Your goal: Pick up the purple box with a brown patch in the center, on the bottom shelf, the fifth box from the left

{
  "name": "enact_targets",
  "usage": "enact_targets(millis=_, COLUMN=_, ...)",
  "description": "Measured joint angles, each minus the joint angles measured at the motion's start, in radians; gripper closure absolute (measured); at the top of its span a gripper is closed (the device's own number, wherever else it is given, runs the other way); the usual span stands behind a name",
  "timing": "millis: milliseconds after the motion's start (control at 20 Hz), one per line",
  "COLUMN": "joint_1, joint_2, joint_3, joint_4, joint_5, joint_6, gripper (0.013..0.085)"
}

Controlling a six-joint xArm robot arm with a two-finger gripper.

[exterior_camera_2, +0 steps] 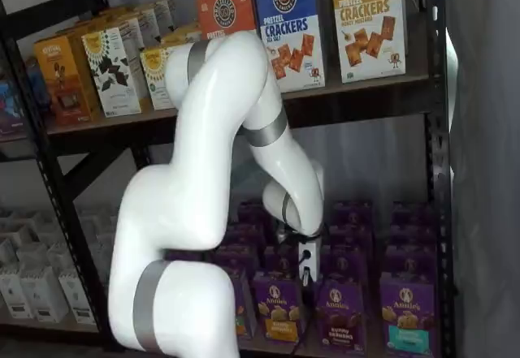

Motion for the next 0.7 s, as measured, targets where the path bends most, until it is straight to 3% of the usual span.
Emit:
enact_targets(millis=150, joint_1=-0.01, joint_2=0.014, joint_3=-0.027, joint_4=-0.086, joint_5=0.027, joint_6=0.072, gripper=0.013)
enact_targets(millis=300, joint_1=-0.012, joint_2=0.028, joint_3=-0.049, joint_4=-0.089, joint_5=0.034, joint_6=0.075, gripper=0.013)
enact_targets(millis=400, joint_1=-0.009, joint_2=0.035, joint_3=-0.059, joint_4=-0.046, joint_5=0.027, joint_6=0.038, gripper=0.013)
enact_targets(millis=600, joint_1=0.003, joint_2=0.05, joint_3=-0.075, joint_4=0.091, joint_5=-0.003, joint_6=-0.079, gripper=0.013)
enact_targets(millis=700, joint_1=0.006, joint_2=0.06, joint_3=-0.085, joint_4=0.125, joint_5=-0.021, joint_6=-0.108, gripper=0.013)
